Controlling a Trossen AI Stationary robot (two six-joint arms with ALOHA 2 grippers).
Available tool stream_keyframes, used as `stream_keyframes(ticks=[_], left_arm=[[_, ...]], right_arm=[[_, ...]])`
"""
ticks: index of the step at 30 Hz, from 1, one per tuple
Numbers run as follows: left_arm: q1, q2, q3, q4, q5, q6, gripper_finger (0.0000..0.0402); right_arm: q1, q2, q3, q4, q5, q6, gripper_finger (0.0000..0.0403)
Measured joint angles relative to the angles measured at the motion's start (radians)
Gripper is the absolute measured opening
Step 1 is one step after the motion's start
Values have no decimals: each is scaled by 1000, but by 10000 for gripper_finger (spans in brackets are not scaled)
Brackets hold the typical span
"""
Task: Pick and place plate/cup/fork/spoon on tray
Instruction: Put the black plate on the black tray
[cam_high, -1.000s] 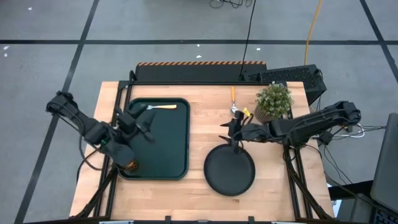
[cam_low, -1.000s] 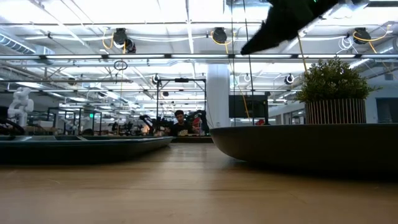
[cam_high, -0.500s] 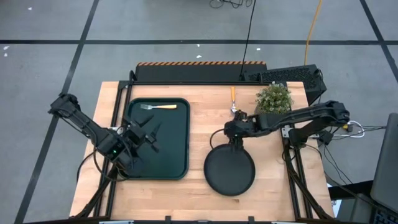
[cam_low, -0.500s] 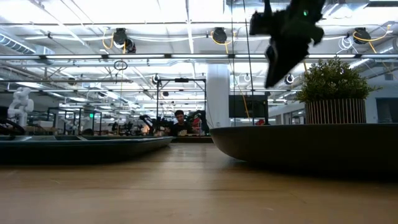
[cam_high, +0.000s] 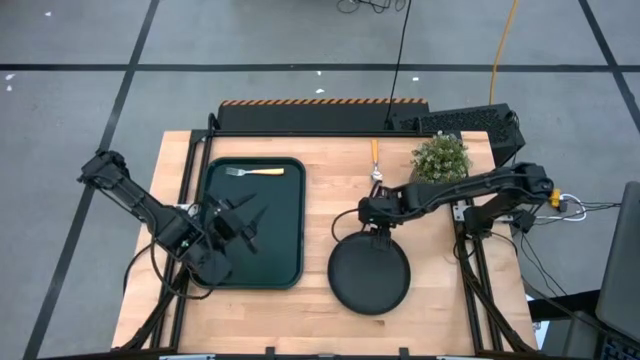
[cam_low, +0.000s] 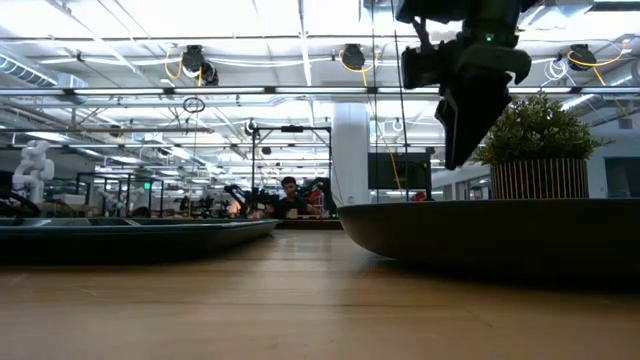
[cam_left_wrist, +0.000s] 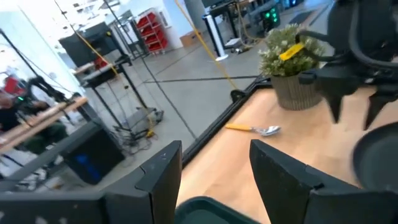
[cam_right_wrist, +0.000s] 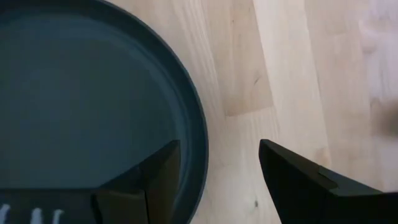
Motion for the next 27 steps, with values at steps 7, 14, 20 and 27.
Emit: stream_keyframes(ticks=[7, 14, 20, 27], left_arm=[[79, -10, 0, -2, 0, 126, 193], [185, -11, 0, 9, 2, 143, 193], [228, -11, 0, 8, 76, 99, 193], [223, -11, 0, 8, 125, 82, 193]], right_arm=[[1, 46, 0, -96, -27, 72, 212], [2, 50, -1, -113, -28, 130, 212], [-3, 50, -7, -101, -67, 148, 212], [-3, 50, -87, -48, -79, 119, 212]])
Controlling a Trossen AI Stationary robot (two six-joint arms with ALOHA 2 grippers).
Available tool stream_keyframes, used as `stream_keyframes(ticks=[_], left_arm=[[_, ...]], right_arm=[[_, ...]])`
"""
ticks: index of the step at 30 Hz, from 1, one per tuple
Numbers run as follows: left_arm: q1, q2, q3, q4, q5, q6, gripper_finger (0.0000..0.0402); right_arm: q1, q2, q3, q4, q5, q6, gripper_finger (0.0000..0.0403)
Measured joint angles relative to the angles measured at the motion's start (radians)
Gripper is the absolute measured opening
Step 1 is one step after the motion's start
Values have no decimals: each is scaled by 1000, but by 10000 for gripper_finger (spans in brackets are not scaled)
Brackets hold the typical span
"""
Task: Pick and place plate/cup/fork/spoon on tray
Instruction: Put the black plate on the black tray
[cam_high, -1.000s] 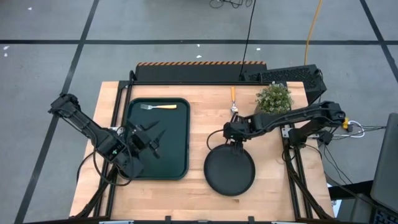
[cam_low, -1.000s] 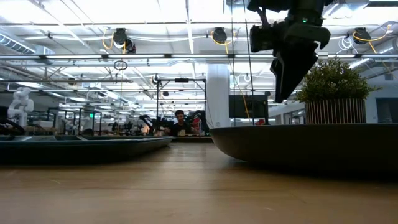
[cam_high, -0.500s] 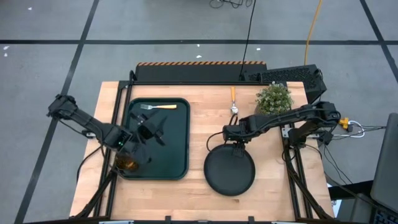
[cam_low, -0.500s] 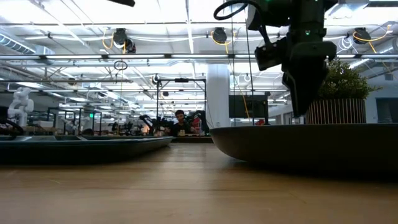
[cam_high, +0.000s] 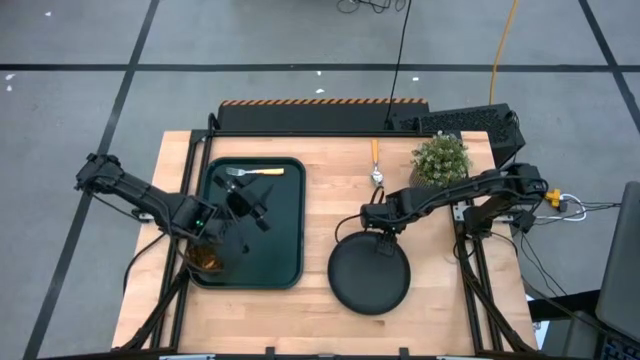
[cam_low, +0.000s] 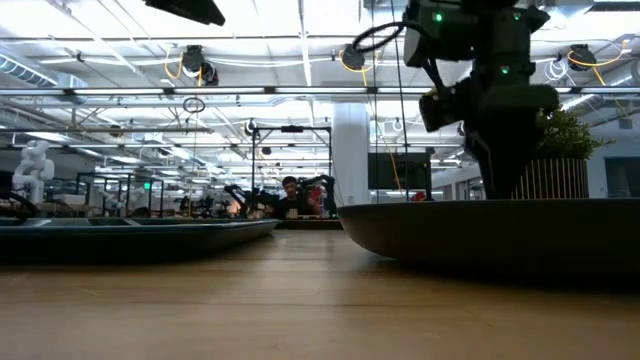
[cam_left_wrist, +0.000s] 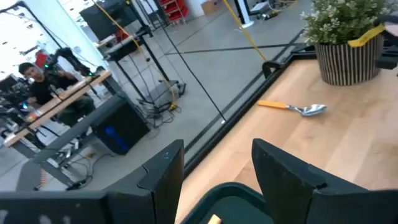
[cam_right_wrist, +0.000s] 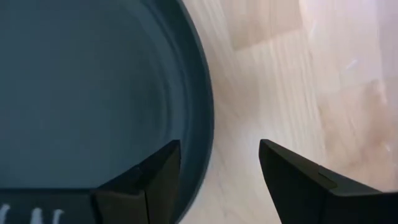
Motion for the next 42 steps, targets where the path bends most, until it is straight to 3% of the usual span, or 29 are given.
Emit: stream_keyframes(ticks=[11, 16, 20, 25, 35, 42], left_arm=[[-8, 0, 0, 0, 9, 8, 193], [-6, 0, 0, 0, 9, 16, 193], [-6, 0, 0, 0, 9, 16, 193], [-6, 0, 0, 0, 9, 16, 193], [-6, 0, 0, -1, 9, -7, 193], [-6, 0, 0, -9, 18, -7, 193]], right_arm=[[-7, 0, -83, 90, -26, -19, 210], [-7, 0, -129, 156, -27, -19, 186], [-13, 0, -147, 168, -114, -63, 134], [-37, -2, -149, 153, -171, -35, 17], [-92, -1, -138, 139, -182, 53, 2], [-93, 0, 3, 45, -171, 53, 0]])
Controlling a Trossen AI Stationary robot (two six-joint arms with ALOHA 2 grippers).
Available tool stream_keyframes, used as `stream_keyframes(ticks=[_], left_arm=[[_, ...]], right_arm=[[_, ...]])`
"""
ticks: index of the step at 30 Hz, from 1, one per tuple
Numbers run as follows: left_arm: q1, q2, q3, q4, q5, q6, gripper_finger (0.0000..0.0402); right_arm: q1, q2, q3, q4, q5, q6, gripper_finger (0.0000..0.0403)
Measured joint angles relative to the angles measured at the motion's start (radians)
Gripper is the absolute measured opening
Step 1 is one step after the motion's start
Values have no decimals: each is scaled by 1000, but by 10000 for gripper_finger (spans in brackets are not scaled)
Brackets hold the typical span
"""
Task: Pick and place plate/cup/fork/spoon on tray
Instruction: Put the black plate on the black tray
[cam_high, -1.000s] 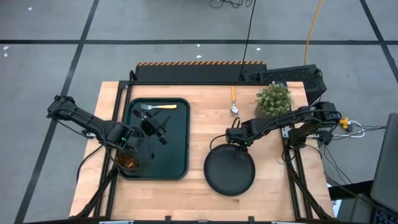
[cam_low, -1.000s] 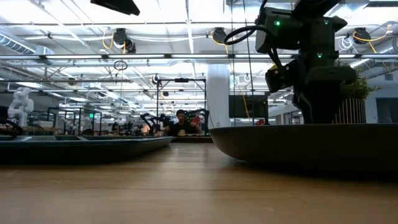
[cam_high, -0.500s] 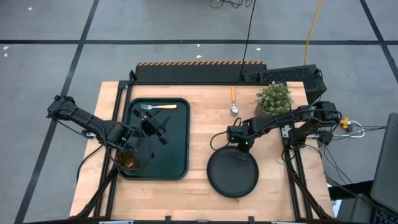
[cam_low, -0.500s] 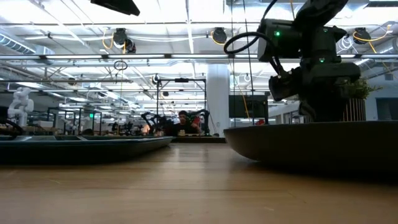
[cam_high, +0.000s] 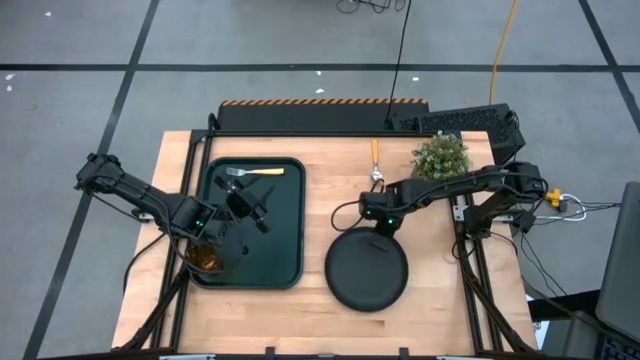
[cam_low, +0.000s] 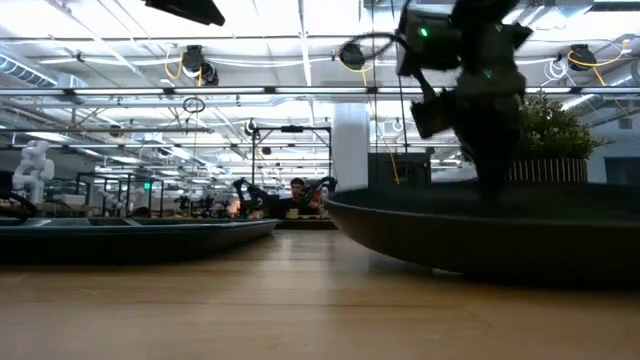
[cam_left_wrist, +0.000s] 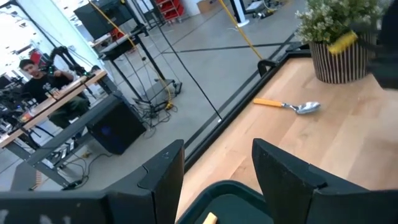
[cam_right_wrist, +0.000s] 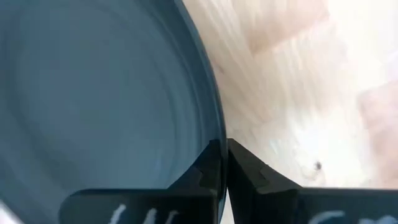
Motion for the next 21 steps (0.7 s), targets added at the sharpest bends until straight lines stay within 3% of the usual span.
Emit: stream_keyframes(ticks=[6, 14, 21], left_arm=[[0, 0, 0, -11, 17, 0, 193], [-4, 0, 0, -11, 19, 0, 193], [-16, 0, 0, -12, 19, 17, 193]], right_arm=[[-44, 0, 138, -15, 7, 3, 0], [-197, 1, 167, 20, -74, 4, 0], [-255, 116, 253, 59, -153, -12, 0]])
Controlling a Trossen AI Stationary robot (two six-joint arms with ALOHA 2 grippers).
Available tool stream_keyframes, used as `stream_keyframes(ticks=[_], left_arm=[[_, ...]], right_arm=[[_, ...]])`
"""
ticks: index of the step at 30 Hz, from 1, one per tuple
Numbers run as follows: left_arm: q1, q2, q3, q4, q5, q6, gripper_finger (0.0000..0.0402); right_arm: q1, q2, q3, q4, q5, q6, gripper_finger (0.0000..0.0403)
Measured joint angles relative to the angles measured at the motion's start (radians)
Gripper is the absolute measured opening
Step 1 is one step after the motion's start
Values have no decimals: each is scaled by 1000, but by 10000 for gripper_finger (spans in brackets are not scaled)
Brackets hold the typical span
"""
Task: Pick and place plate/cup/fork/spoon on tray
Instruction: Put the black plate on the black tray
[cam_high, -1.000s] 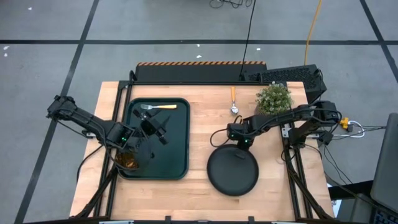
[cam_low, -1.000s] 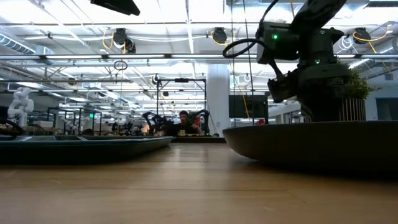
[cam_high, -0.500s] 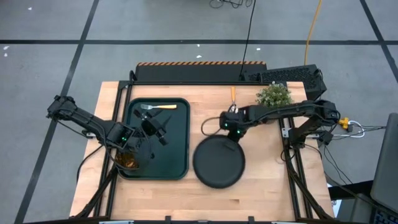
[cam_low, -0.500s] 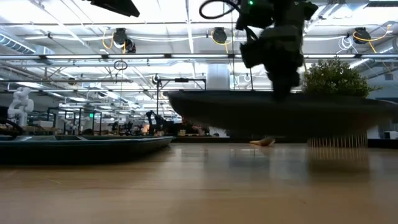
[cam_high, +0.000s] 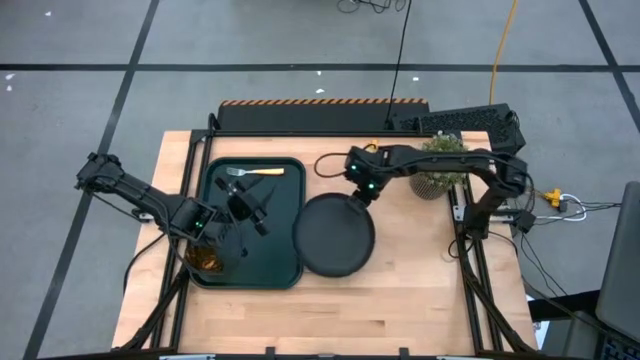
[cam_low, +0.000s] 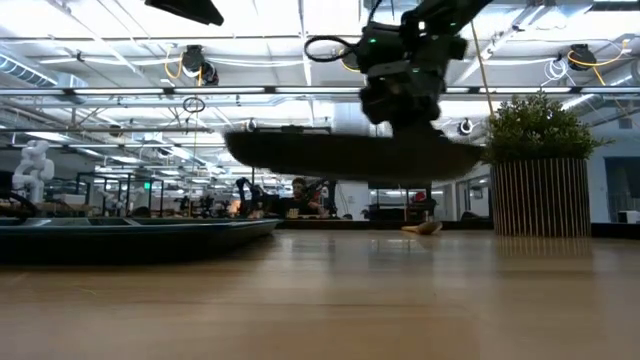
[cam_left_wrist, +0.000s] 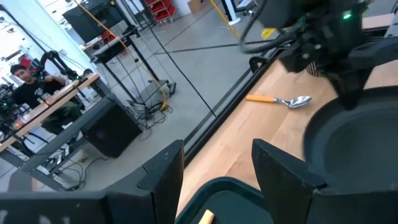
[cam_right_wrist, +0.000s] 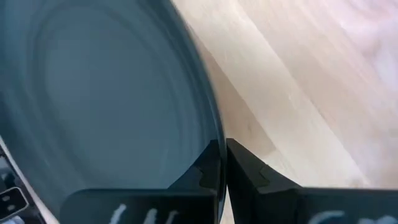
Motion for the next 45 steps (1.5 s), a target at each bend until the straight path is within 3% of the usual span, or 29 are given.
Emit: stream_keyframes(ticks=[15, 23, 37, 45], left_arm=[[-14, 0, 0, 0, 78, 21, 193], [-46, 0, 0, 1, 82, 36, 193], [-65, 0, 0, -1, 83, 40, 193], [-65, 0, 0, -1, 109, 33, 193]], right_arm=[[-6, 326, 435, -35, -12, -137, 0], [-30, 468, 582, -60, -15, -135, 0], [-33, 501, 618, 56, -39, 17, 0], [-2, 501, 559, 156, -38, 287, 0]])
